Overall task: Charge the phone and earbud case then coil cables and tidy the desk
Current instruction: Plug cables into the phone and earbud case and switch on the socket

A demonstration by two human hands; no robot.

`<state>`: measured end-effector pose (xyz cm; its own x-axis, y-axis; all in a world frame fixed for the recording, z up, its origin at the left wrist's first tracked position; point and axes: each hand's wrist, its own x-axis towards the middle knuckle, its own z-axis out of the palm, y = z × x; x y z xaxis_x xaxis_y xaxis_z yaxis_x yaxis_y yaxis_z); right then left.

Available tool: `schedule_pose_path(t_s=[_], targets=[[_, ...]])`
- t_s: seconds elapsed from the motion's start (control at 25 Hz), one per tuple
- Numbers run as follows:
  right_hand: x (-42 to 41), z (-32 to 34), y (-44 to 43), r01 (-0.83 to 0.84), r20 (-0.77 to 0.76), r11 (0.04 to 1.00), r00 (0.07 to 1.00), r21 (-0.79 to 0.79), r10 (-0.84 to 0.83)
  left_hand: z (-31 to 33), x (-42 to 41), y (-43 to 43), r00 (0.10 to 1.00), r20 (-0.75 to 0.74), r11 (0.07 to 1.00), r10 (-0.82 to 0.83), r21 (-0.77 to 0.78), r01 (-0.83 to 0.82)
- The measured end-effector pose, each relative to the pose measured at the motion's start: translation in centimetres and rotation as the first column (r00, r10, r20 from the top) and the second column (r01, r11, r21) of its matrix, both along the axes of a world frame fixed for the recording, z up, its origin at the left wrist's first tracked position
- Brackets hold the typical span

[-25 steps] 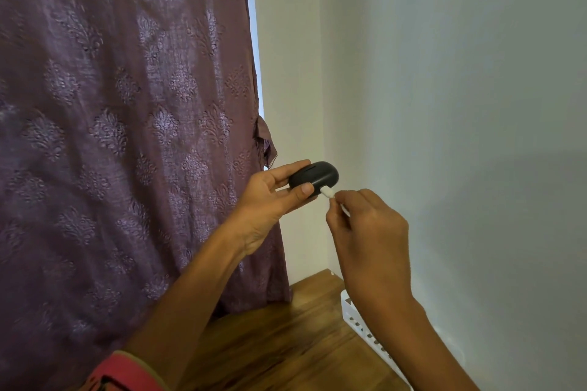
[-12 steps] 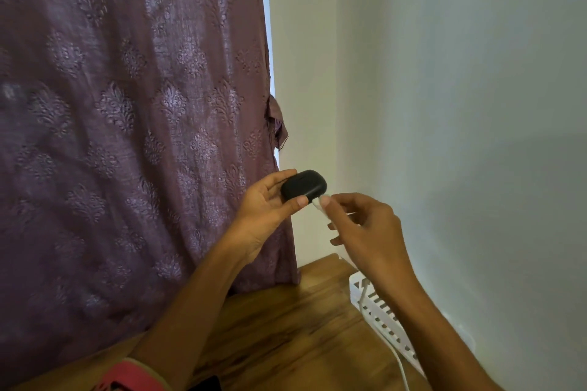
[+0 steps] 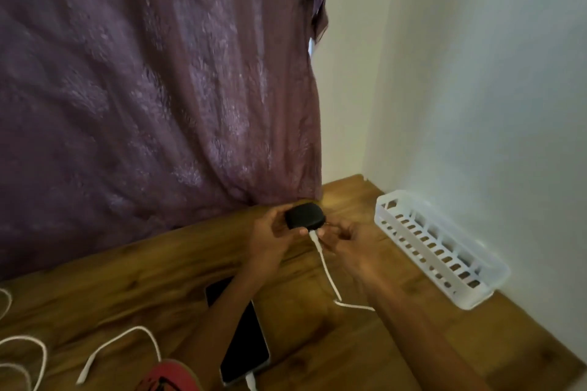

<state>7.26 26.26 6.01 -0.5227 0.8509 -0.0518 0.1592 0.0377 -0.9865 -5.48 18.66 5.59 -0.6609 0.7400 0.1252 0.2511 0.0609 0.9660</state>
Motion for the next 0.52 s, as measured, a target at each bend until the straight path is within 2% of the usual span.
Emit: schedule_pose_path(t_s=[0.08, 0.16, 0.4, 0.52], targets=[[-0.9, -3.1, -0.1, -0.023, 0.070, 1.000, 0.997, -0.020, 0.024, -3.5, -0.8, -0.3, 0.994, -0.107, 0.986, 0.017, -0.164, -0.034], [-1.8, -5.8, 0.1, -0.047, 0.110, 0.997, 0.993, -0.053, 0.052, -6.4, -1.6, -0.5, 0.987, -0.161, 0.964, -0.020, -0.263, -0.023], [-3.6, -11.3, 0.8, -0.109, 0.322, 0.994, 0.940, -0.021, 0.110, -11.3, -2.7, -0.4, 0.950, -0.310, 0.905, -0.026, -0.411, -0.109], [-4.1, -12.2, 0.9, -0.111, 0.390, 0.994, 0.915, -0.005, 0.105, -12.4, -3.1, -0.3, 0.945, -0.326, 0.873, -0.021, -0.466, -0.142]])
